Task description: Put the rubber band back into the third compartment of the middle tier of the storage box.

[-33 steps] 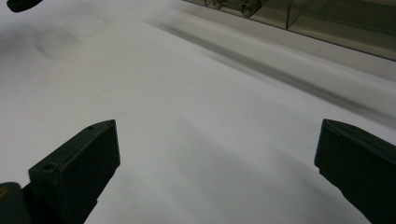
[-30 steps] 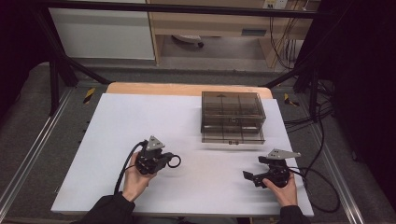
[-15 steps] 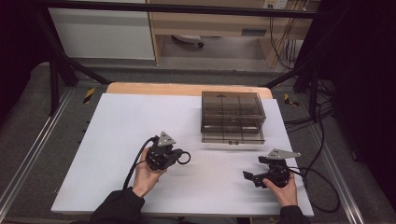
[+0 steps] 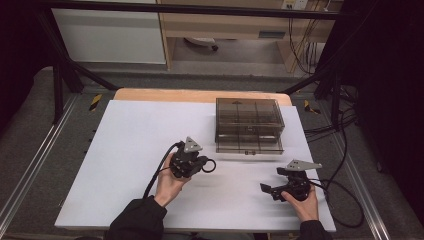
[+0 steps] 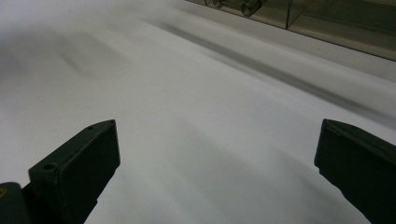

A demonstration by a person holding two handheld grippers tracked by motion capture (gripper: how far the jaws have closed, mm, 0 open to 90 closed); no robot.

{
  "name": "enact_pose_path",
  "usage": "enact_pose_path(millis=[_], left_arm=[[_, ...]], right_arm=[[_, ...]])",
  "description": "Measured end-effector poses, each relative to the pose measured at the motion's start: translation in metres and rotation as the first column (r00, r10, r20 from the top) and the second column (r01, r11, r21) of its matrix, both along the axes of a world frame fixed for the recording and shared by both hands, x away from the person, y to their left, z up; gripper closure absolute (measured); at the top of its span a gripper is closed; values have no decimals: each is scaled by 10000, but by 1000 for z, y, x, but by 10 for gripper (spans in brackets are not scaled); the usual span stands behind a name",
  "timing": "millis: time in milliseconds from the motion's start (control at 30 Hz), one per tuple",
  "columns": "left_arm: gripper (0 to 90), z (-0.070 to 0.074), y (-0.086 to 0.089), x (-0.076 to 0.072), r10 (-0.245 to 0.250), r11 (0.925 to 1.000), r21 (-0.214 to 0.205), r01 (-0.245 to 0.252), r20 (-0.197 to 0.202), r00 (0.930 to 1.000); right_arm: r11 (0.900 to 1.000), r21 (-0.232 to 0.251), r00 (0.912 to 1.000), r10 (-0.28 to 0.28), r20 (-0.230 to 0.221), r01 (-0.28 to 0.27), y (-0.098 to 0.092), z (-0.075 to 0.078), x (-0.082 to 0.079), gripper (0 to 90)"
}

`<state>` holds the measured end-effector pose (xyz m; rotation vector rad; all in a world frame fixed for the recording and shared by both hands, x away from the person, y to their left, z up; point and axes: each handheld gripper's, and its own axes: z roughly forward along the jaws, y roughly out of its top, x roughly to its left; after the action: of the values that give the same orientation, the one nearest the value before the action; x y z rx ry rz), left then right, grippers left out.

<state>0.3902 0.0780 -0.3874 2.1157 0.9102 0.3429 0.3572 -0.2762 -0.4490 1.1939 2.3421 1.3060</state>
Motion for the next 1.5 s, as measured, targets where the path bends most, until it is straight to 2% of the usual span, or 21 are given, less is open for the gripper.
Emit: enact_pose_path(millis=[500,1500], left_arm=[[877,12,-28,14,-170,9999,-1,170,144,9998],[877,22,-75,38,-295,9995,106,293,236,9993]], right_arm=[[10000,-37,10000,-12,0,12,0,0,0,7],[10000,-59,10000,9,19,-9,0,0,0,7]])
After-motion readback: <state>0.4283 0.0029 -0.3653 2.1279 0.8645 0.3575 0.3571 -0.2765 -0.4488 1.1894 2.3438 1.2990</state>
